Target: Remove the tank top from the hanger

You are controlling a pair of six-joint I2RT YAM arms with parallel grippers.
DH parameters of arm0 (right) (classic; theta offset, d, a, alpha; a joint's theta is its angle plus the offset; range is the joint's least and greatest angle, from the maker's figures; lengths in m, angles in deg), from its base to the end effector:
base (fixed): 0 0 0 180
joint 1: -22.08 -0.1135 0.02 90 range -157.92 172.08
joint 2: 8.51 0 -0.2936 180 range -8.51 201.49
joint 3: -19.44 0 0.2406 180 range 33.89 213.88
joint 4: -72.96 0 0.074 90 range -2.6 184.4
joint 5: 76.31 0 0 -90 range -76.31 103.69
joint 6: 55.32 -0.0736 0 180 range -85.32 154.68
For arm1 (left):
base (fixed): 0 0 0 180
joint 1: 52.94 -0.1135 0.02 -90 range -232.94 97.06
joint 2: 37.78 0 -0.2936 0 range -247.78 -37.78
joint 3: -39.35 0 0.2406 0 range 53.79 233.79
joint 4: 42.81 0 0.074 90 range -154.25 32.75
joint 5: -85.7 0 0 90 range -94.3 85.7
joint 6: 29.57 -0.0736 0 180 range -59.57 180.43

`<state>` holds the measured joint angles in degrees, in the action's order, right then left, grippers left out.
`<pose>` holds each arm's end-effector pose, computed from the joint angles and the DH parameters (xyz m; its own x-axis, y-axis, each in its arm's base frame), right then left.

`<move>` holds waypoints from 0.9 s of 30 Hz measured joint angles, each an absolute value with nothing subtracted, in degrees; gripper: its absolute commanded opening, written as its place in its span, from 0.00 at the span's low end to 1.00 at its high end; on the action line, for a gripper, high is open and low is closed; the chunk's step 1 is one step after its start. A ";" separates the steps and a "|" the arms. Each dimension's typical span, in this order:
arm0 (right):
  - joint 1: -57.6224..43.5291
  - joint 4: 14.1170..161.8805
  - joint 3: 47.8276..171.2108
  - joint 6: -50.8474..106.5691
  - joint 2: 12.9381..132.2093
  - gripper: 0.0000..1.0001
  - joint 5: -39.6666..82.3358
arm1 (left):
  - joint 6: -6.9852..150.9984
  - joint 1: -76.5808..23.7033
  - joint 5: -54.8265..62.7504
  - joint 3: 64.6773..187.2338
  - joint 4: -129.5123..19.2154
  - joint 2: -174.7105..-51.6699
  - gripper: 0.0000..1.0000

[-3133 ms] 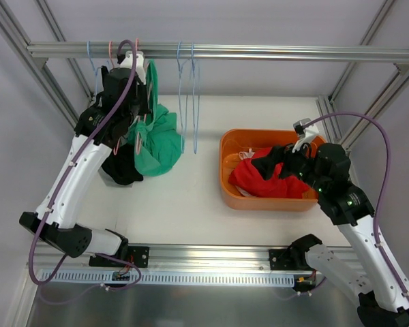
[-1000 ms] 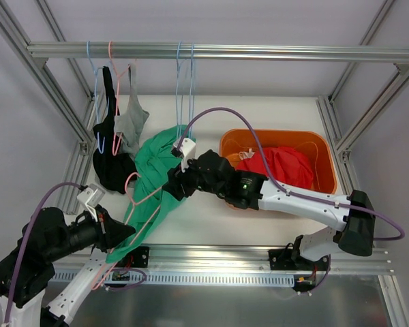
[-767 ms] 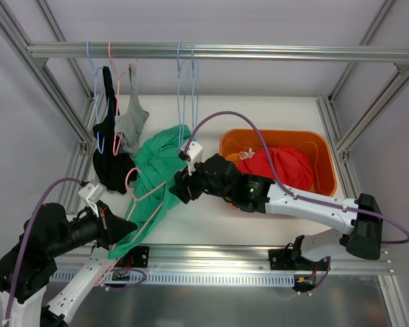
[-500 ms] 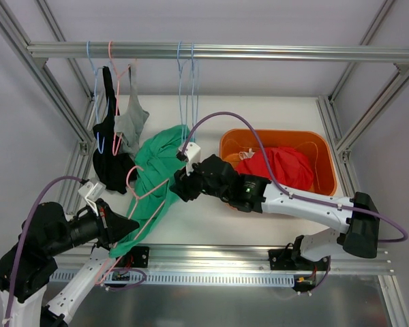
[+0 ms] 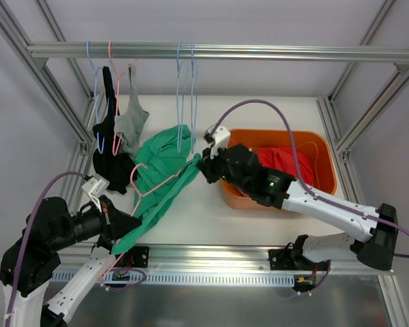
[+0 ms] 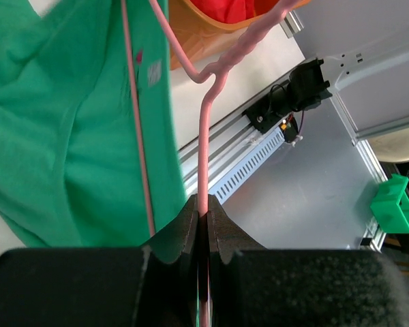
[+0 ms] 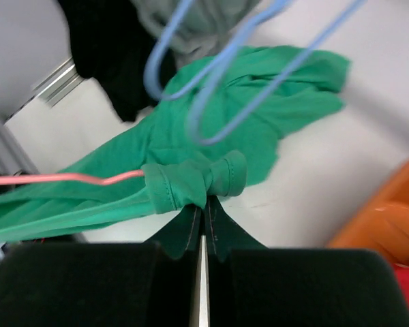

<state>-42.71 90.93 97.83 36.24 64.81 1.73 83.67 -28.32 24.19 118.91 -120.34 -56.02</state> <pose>0.1491 0.2809 0.3834 -0.0733 -0.2182 -0.9731 -0.8014 0.5937 -0.0728 -0.0239 -0.0277 0.3778 -0.5420 -0.1331 -0.8298 0.6189 0.6047 -0.5013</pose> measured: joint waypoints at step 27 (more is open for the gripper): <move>-29.60 95.04 91.86 29.51 50.30 0.00 25.90 | 83.78 -28.25 33.11 113.99 -70.03 -62.08 0.00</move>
<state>-29.60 95.04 91.86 29.51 50.30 25.90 83.78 -28.25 33.11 113.99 -70.03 -62.08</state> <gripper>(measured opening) 0.010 0.030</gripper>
